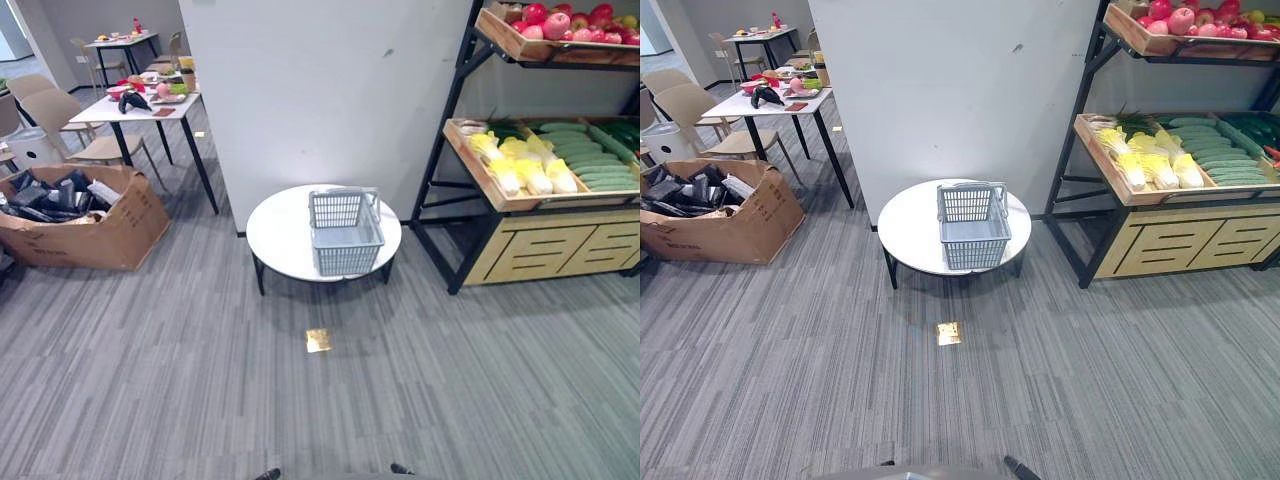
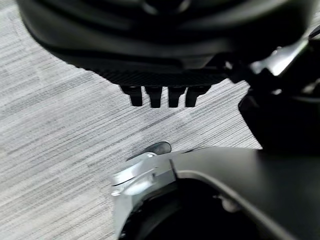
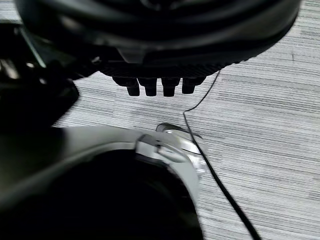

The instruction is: Get the vegetables into the basket

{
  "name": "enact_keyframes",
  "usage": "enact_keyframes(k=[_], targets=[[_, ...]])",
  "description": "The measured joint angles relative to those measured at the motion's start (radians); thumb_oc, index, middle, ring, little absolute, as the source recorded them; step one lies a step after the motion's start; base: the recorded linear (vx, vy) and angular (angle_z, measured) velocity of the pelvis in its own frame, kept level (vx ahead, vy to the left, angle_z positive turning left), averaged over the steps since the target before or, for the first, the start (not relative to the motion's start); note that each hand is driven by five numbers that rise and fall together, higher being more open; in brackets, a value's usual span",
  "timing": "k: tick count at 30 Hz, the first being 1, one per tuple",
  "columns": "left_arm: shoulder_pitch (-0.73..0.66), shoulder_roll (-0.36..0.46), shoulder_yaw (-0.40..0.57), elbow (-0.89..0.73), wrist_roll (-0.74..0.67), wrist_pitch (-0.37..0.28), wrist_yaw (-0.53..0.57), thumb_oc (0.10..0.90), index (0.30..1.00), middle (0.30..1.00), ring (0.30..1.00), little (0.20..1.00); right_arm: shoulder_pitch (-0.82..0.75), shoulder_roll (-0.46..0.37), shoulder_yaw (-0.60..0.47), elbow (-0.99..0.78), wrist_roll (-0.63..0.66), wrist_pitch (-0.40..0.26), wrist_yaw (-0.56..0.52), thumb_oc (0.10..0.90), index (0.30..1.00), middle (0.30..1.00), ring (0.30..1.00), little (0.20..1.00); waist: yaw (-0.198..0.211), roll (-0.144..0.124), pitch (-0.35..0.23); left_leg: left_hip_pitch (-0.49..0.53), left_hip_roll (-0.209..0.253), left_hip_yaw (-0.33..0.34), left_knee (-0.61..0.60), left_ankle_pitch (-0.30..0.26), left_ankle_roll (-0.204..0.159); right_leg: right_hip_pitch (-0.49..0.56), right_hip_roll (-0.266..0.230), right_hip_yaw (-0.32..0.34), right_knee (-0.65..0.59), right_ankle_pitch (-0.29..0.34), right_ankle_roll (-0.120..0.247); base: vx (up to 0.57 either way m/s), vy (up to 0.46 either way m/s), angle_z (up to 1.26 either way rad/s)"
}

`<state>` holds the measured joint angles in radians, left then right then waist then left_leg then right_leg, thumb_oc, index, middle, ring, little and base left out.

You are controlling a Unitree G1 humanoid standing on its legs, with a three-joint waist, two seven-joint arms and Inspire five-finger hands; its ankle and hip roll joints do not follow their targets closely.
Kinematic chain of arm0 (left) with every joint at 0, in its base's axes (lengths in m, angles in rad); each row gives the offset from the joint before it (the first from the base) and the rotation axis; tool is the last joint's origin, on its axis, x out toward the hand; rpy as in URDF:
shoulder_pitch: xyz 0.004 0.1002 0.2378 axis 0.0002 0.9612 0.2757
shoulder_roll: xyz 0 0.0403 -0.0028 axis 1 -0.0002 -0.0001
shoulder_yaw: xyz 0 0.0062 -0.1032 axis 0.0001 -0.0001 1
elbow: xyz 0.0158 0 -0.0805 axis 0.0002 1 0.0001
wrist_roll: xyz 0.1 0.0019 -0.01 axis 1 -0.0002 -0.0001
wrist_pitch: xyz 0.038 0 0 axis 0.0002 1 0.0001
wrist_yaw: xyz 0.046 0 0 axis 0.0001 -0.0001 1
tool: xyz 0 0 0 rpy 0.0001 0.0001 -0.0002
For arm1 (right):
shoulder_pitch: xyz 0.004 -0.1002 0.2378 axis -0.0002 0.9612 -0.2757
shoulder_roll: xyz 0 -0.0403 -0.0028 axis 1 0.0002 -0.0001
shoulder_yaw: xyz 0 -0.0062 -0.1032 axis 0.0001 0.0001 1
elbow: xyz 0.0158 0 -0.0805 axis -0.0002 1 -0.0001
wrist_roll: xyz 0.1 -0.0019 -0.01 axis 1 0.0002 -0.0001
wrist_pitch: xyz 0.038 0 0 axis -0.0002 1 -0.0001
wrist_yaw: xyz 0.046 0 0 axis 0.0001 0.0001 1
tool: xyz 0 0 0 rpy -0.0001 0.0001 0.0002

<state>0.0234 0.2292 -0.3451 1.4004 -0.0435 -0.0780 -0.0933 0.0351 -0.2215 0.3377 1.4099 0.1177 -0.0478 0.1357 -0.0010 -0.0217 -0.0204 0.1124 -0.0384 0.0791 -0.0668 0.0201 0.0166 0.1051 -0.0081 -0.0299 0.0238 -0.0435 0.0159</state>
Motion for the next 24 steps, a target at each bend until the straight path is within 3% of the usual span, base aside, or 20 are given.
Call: enact_keyframes(k=[6, 24], targets=[[-0.055, 0.005, 0.004, -0.033, -0.018, -0.035, 0.002, 0.9, 1.0, 1.0, 1.0, 1.0, -0.065, 0.027, 0.0, -0.013, 0.015, -0.024, -0.002, 0.9, 1.0, 1.0, 1.0, 1.0, -0.003, -0.016, -0.005, 0.024, -0.002, -0.003, -0.022, 0.009, -0.001, 0.053, 0.001, -0.003, -0.085, 0.038, -0.001, 0.0, 0.0, 0.0], [-0.063, 0.001, 0.022, -0.036, -0.036, -0.038, 0.002, 0.9, 1.0, 1.0, 1.0, 1.0, -0.074, 0.033, -0.008, -0.025, 0.016, -0.032, 0.004, 0.9, 1.0, 1.0, 1.0, 1.0, -0.015, -0.017, -0.004, 0.031, -0.003, -0.004, -0.027, 0.007, -0.004, 0.067, 0.001, -0.004, -0.109, 0.049, -0.004, 0.0, 0.0, 0.0]])
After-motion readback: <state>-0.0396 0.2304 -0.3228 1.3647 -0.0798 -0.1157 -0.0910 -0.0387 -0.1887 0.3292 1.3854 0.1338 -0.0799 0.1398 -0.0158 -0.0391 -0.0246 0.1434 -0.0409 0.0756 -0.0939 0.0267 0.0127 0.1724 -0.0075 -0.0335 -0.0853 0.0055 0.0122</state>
